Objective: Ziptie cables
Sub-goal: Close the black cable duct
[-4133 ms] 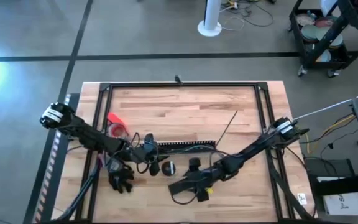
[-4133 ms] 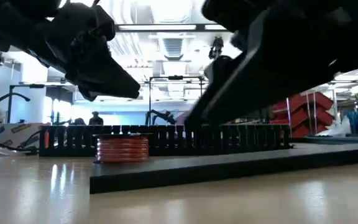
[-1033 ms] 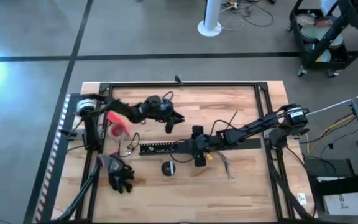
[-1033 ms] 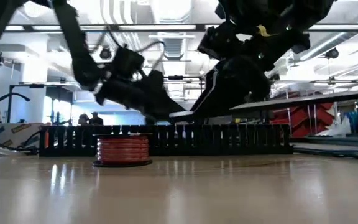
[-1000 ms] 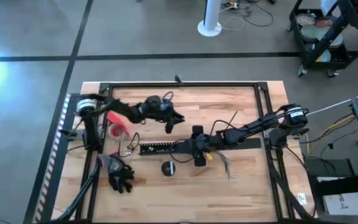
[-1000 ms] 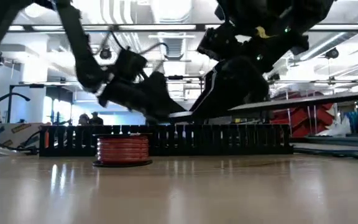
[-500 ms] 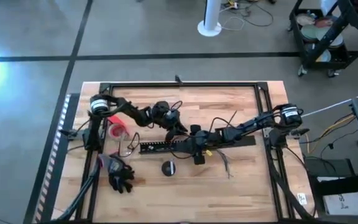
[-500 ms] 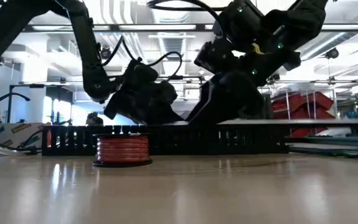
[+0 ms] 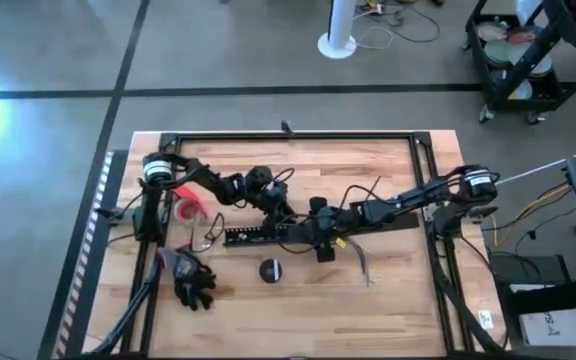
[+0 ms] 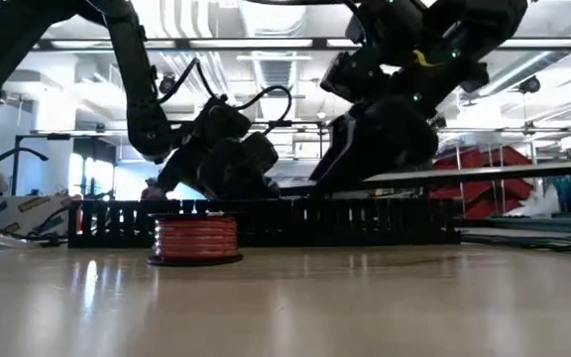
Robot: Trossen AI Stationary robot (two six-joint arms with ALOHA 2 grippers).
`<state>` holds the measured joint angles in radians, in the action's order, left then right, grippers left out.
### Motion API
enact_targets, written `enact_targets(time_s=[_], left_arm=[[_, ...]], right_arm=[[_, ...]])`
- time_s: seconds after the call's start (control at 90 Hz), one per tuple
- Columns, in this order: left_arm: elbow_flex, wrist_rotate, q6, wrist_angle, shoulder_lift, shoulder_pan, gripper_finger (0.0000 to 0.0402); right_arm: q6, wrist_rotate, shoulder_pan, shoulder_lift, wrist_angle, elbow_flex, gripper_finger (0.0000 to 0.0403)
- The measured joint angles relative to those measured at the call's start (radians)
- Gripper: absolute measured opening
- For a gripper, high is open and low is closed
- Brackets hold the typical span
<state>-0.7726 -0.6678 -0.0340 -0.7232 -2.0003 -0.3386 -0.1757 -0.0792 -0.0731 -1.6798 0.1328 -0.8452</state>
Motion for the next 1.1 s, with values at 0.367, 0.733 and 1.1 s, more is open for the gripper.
enact_targets(time_s=[0.367, 0.733, 1.1], left_arm=[[0.041, 0.013, 0.043, -0.002, 0.004, 0.026, 0.0096], [0.048, 0.012, 0.068, 0.01, 0.005, 0.058, 0.0096], [0.056, -0.004, 0.126, 0.017, 0.002, 0.061, 0.0096]], right_arm=[[0.005, 0.012, 0.002, -0.012, 0.005, 0.032, 0.0216], [-0.036, 0.052, 0.032, -0.008, 0.003, 0.033, 0.0215], [-0.028, 0.133, 0.081, 0.021, -0.025, 0.029, 0.0216]])
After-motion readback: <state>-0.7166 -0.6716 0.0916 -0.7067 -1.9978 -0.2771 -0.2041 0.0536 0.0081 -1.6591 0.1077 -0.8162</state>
